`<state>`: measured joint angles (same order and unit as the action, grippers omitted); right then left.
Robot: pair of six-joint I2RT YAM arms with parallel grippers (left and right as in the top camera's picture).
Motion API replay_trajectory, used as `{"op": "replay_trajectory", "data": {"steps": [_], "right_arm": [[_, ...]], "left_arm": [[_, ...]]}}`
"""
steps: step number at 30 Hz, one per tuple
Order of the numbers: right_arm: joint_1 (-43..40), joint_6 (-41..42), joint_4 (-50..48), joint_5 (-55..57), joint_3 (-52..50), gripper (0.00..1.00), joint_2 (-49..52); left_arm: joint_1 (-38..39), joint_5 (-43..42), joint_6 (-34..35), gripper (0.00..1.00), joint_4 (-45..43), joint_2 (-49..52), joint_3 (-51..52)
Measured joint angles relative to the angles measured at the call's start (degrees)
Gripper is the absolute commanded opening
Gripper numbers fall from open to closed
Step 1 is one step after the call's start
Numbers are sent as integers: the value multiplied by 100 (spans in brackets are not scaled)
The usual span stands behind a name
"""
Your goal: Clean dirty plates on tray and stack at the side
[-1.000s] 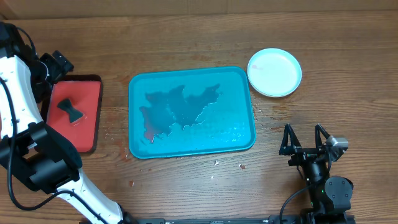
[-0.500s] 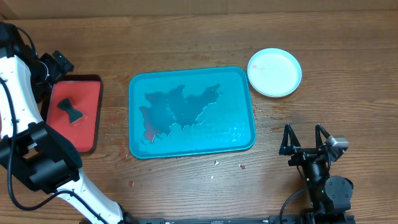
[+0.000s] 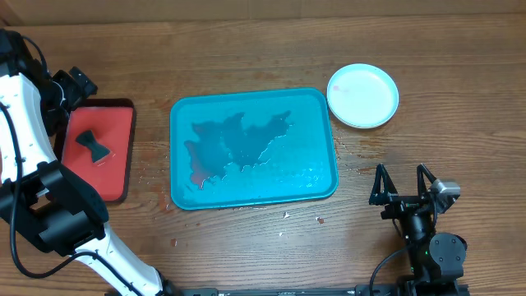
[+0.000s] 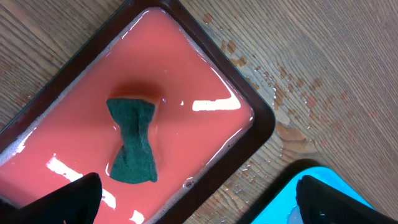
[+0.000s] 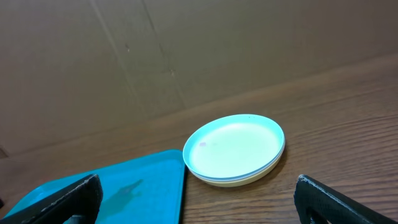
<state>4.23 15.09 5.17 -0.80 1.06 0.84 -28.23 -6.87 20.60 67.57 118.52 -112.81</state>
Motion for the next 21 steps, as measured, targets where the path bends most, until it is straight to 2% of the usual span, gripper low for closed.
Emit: {"op": "replay_trajectory", "data": {"steps": [17,21], "right_arm": [[0,-11,-4,17,0,100,0],[0,-11,-2,17,0,100,0]], "left_arm": [[-44,0,-20,100,223,-7,0],[-70,0,-20,100,227,-264,70]]}}
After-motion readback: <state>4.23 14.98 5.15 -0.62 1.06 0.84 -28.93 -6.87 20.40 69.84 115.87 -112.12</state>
